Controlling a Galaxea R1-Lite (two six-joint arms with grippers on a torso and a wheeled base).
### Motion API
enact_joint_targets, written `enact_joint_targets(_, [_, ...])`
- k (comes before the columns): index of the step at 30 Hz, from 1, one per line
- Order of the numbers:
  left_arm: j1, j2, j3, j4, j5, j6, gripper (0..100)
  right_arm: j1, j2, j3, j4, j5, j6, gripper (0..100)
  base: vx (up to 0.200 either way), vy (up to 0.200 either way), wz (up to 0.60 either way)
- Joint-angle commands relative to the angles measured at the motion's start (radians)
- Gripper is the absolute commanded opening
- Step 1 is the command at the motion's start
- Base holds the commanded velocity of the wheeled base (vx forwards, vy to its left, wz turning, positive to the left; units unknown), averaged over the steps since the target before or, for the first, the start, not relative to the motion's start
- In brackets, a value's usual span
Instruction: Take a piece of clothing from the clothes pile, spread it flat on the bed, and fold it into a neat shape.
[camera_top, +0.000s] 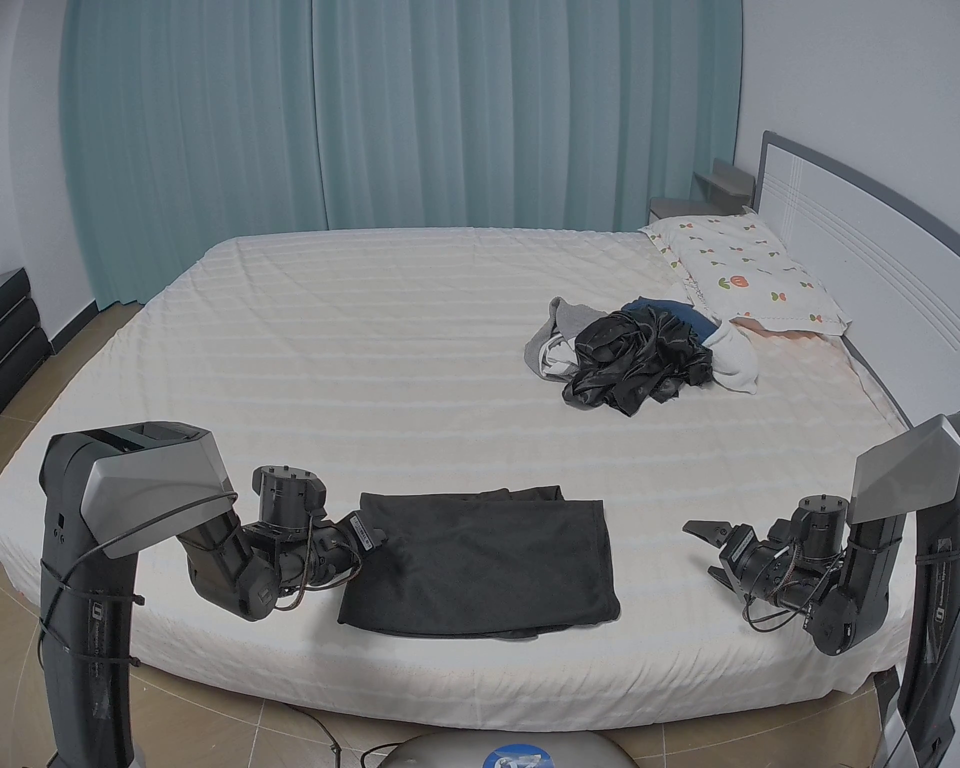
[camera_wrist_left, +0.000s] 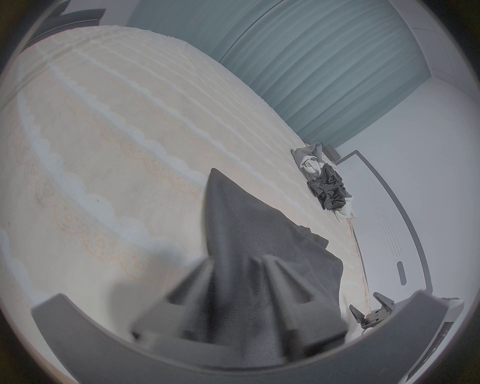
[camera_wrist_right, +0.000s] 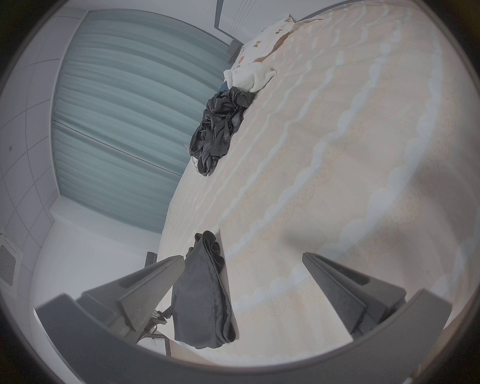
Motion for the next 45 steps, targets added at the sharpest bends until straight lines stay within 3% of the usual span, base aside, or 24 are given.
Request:
enact_joint_targets(1, [0.005,-0.004,0.004,-0.001,0.0,-0.002,0,0.0,-0.001,0.002,-0.01,0.001,0.0,100,0.0,0.0,0.0])
enact_joint_targets(18, [0.024,-0.015,-0.002,0.001,0.037,-0.048,0,-0.001,-0.004,0.0,-0.01,-0.001,0.0,100,0.0,0.0,0.0])
enact_joint_targets(45, [0.065,-0.052,0.03,0.004,0.037,-0.094,0,-0.006,0.001,-0.002,-0.012,-0.002,0.002,100,0.0,0.2,0.0])
